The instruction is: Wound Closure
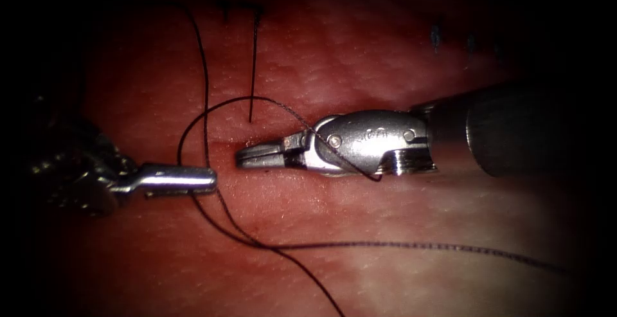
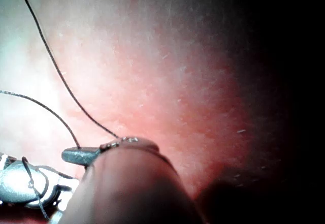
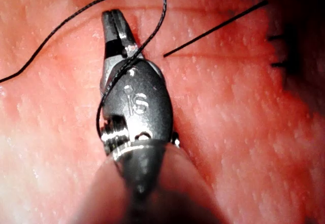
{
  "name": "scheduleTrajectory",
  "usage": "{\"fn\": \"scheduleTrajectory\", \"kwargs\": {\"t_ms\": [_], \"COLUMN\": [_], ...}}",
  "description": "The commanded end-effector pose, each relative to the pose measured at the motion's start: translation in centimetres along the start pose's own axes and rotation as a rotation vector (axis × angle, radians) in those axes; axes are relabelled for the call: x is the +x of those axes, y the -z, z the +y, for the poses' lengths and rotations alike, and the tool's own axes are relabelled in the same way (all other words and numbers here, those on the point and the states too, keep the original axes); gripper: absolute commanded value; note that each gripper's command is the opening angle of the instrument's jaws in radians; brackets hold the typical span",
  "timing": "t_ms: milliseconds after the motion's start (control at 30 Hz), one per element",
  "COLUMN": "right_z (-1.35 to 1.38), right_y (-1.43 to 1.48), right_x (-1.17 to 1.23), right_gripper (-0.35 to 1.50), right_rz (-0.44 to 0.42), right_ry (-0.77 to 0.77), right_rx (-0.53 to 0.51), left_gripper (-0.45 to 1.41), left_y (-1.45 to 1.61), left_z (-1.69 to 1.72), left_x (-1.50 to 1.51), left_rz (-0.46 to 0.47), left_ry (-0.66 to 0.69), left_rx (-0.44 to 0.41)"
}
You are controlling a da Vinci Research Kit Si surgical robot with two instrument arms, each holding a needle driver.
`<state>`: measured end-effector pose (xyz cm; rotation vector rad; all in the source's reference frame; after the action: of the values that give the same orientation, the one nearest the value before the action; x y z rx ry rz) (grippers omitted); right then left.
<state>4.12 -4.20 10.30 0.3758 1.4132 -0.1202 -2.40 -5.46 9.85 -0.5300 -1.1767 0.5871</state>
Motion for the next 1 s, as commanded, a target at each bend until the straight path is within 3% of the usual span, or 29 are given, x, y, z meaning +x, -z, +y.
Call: {"fn": "scheduleTrajectory", "kwargs": {"t_ms": [33, 233, 433, 667, 700, 767, 800, 867, 933, 1000], "right_z": [-0.01, 0.05, 0.19, 0.22, 0.24, 0.22, 0.25, 0.3, 0.36, 0.39], "right_y": [-0.11, -0.12, -0.05, -0.14, -0.22, -0.28, -0.33, -0.37, -0.37, -0.34], "right_x": [0.0, 0.15, 0.27, 0.37, 0.37, 0.37, 0.37, 0.37, 0.35, 0.3], "right_gripper": [-0.35, -0.35, -0.35, -0.35, -0.06, 0.0, 0.37, 0.79, 1.01, 1.03], "right_rz": [0.027, 0.119, 0.118, 0.188, 0.213, 0.24, 0.264, 0.258, 0.234, 0.192], "right_ry": [0.002, -0.038, -0.06, -0.128, -0.165, -0.201, -0.228, -0.239, -0.249, -0.252], "right_rx": [0.001, -0.07, -0.144, -0.179, -0.177, -0.184, -0.189, -0.219, -0.26, -0.255], "left_gripper": [-0.45, -0.45, -0.45, -0.45, -0.45, -0.45, -0.45, -0.45, -0.45, -0.45], "left_y": [-0.06, -0.15, -0.15, -0.28, -0.34, -0.41, -0.45, -0.48, -0.47, -0.41], "left_z": [-0.14, -0.52, -0.57, -0.56, -0.56, -0.55, -0.54, -0.53, -0.49, -0.41], "left_x": [0.01, 0.18, 0.11, 0.04, 0.01, -0.04, -0.08, -0.15, -0.29, -0.45], "left_rz": [-0.001, -0.005, -0.024, -0.032, -0.042, -0.057, -0.062, -0.072, -0.087, -0.098], "left_ry": [0.01, 0.059, 0.089, 0.108, 0.113, 0.118, 0.123, 0.121, 0.127, 0.131], "left_rx": [0.001, 0.042, 0.062, 0.06, 0.06, 0.061, 0.061, 0.062, 0.064, 0.066]}}
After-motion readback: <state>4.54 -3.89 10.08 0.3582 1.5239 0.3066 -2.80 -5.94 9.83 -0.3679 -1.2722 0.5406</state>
